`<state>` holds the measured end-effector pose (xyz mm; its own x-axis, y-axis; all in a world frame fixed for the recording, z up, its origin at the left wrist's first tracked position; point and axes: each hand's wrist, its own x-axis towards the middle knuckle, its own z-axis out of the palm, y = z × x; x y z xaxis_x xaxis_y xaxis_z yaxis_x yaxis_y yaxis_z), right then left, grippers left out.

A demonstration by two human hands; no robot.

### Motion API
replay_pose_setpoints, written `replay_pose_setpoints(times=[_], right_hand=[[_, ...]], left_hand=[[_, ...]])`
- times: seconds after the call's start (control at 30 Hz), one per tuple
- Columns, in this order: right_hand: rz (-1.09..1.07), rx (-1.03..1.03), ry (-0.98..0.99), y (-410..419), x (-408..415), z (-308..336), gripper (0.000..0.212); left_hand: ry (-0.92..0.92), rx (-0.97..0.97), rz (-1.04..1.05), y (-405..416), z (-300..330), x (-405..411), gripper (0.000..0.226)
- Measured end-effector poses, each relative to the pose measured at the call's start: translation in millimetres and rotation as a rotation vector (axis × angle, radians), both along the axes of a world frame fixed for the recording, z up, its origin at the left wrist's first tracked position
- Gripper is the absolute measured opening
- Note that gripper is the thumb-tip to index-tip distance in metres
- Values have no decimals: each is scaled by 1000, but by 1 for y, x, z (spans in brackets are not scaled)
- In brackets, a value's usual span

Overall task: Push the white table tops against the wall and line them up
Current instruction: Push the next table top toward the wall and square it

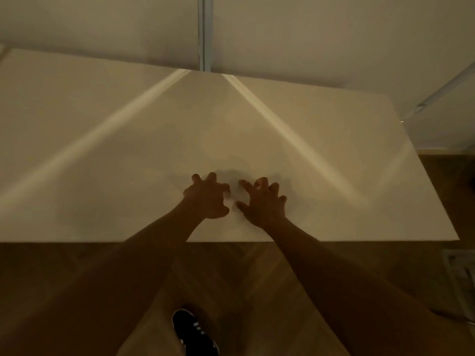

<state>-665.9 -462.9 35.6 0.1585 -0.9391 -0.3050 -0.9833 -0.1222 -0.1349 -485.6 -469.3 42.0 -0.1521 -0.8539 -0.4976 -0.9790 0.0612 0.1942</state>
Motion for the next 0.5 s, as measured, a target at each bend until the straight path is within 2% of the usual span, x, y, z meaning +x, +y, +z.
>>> replay_pose_setpoints(times=[0.1,0.33,0.5], right_hand=[[-37,44,-13,-7,2,3,66],[-76,134,-55,-18,6,11,71],[-56,135,-99,-62,6,16,60]], left_hand=[[20,58,-6,-18,-2,6,61],[34,57,15,-18,-1,11,65],[101,115,147,-56,24,14,74]])
